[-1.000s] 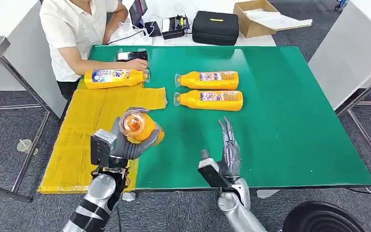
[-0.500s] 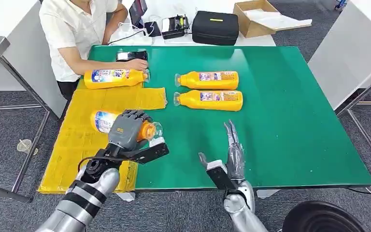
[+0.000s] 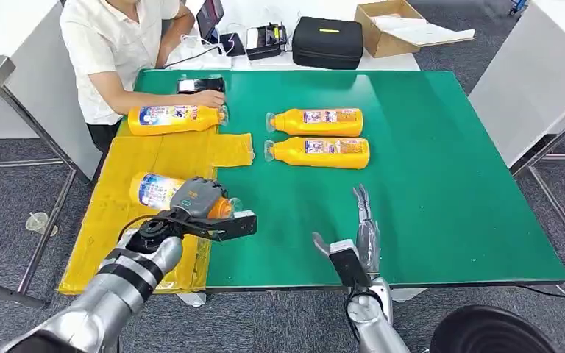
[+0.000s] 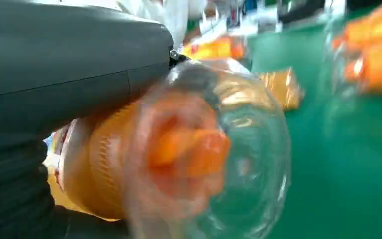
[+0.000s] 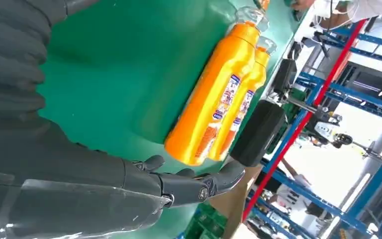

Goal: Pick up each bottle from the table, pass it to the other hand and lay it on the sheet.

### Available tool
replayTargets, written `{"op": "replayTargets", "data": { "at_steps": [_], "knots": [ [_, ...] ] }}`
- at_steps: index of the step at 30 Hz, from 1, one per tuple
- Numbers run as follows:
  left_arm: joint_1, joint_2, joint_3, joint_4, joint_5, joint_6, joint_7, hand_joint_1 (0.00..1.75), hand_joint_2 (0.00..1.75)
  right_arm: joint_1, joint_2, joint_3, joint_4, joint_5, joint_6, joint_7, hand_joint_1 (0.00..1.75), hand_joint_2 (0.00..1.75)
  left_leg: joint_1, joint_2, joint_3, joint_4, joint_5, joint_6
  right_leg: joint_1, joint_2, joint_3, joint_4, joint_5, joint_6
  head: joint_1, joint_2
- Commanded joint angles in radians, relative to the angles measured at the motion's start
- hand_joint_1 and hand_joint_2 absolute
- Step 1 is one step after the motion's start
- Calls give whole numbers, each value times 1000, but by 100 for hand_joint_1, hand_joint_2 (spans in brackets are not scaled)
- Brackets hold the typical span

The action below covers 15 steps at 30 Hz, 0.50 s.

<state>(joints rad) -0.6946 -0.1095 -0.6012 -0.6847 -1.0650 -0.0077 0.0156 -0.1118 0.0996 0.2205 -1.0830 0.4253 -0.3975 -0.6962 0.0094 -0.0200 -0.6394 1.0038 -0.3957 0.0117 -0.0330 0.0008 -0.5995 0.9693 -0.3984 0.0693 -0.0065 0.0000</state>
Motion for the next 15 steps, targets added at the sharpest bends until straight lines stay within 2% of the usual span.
{"op": "replayTargets", "data": {
  "at_steps": [1, 5, 8, 9, 10, 11, 12, 15],
  "knots": [
    [-119, -45, -14, 244, 17, -26, 3, 175, 175, -47, 10, -26, 66, -10, 7, -2, 0, 175, 1, 1, 2, 0, -1, 0, 1, 0, 3, 0, -1, -3, 0, 0],
    [-119, -47, -7, 249, 25, -26, 4, 175, 175, -48, 10, -24, 66, -15, 12, -2, 0, 175, 0, 1, 1, 0, -1, 0, 1, 0, 1, 0, -1, -2, 0, 0],
    [-131, -54, 47, 302, 74, -22, 19, 175, 175, -72, 12, -8, 97, -39, 26, -2, 0, 175, 1, 3, 4, 2, -3, 0, 2, 1, 5, 0, -2, -4, 0, 0],
    [-132, -56, 59, 313, 83, -7, 18, 164, 175, -76, 11, 1, 103, -45, 21, -2, 0, 175, 1, 3, 4, 1, -2, 0, 2, 2, 3, 0, -1, -4, 0, 0],
    [-130, -56, 65, 317, 86, 10, 19, 73, 175, -77, 9, 5, 105, -48, 18, -2, 0, 175, 1, 2, 2, 1, -1, 0, 2, 1, 2, 0, -1, -3, 0, 0],
    [-126, -56, 71, 314, 89, 25, 15, 5, 175, -77, 8, 8, 107, -49, 18, -2, 0, 175, 1, 4, 4, 2, -3, 0, 2, 2, 4, 0, -1, -4, 0, 0],
    [-124, -59, 82, 315, 100, 30, 13, 0, 175, -75, 7, 8, 107, -53, 17, -2, 0, 175, 1, 4, 3, 1, -2, 0, 2, 2, 3, 0, -1, -4, 0, 0],
    [-124, -62, 87, 314, 105, 29, 10, 0, 175, -73, 5, 7, 110, -59, 23, -2, 0, 175, 1, 3, 3, 1, -2, 0, 2, 1, 3, 0, -1, -4, 0, 0]
  ]
}}
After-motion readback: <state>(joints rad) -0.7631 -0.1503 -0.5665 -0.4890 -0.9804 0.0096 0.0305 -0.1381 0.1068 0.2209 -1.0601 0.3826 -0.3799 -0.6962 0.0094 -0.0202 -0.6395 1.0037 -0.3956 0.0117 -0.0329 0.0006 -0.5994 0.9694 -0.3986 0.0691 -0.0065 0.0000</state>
